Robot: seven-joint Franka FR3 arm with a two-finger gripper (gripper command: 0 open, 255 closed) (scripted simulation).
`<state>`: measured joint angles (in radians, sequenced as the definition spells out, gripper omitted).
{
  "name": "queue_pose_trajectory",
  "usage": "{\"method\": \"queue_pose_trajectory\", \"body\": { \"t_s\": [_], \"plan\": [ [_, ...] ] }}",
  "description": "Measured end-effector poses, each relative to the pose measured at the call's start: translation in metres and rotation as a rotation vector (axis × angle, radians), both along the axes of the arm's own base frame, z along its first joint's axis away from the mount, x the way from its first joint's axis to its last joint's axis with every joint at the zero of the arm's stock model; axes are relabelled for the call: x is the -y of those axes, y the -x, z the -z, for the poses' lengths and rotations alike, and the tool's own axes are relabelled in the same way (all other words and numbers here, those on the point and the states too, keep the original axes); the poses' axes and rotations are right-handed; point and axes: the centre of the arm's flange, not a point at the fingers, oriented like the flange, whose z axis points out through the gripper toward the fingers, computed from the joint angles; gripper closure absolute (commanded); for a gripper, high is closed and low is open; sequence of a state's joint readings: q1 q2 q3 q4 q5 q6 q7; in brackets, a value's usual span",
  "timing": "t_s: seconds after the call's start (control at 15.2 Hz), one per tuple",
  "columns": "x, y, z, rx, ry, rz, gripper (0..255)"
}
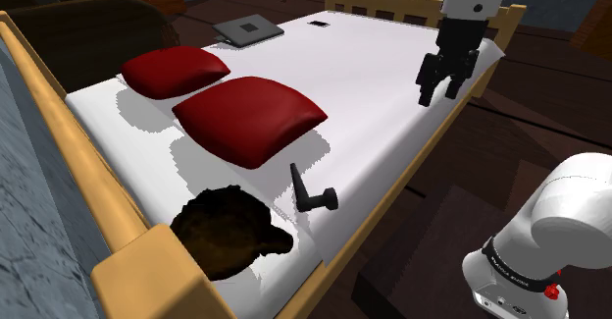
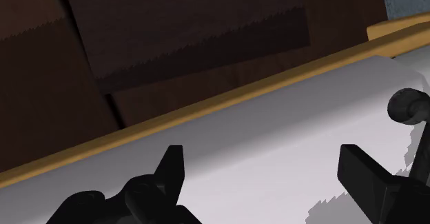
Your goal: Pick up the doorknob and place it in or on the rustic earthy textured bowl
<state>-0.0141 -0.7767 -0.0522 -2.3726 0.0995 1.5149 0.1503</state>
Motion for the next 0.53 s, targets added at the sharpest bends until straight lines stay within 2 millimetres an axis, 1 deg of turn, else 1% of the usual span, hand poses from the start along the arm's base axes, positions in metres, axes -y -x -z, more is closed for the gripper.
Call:
{"method": "queue_pose_trajectory", "body": {
  "t_s": [0.07, 0.2, 0.53],
  "plan": [
    [0.000, 0.000, 0.000, 0.000, 0.000, 0.000, 0],
    [-0.013, -0.006, 0.007, 0.001, 0.006, 0.010, 0],
    [-0.070, -0.024, 0.027, 0.008, 0.028, 0.049, 0]
  ]
}}
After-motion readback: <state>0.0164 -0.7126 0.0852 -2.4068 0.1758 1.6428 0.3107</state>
